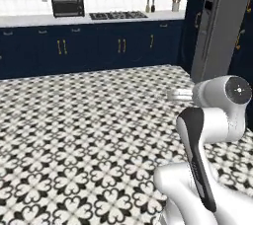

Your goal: Pick the cereal and place it on the digital scale for weighing, and close the cabinet.

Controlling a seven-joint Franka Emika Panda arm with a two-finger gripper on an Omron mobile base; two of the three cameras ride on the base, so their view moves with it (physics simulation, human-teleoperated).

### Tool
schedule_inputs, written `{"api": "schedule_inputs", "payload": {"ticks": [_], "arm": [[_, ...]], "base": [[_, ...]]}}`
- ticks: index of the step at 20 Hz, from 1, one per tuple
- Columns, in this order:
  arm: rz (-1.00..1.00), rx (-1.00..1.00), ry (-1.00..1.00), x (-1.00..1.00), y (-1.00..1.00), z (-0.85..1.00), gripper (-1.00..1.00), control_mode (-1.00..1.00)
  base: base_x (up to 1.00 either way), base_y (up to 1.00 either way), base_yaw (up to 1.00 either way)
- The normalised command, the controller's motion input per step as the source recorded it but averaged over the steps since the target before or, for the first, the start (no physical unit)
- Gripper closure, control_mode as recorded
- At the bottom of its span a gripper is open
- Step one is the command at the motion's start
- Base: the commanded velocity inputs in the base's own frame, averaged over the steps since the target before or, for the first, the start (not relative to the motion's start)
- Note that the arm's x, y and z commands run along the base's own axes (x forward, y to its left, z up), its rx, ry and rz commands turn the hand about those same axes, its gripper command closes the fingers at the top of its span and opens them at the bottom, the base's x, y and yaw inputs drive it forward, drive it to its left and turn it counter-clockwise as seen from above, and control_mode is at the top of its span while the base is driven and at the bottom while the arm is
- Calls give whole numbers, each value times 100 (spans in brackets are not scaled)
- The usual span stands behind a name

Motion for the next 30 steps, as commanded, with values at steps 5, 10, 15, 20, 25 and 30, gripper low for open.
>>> {"api": "schedule_inputs", "payload": {"ticks": [5, 10, 15, 20, 25, 30], "arm": [[0, 0, 0, 0, 0, 0, -100, 100], [0, 0, 0, 0, 0, 0, -100, 100], [0, 0, 0, 0, 0, 0, -100, 100], [0, 0, 0, 0, 0, 0, -100, 100], [0, 0, 0, 0, 0, 0, -100, 100], [0, 0, 0, 0, 0, 0, -100, 100]], "base": [[0, -24, -86], [2, -60, -77], [3, -45, -81], [7, -2, -86], [32, 12, -81], [89, 60, -55]]}}
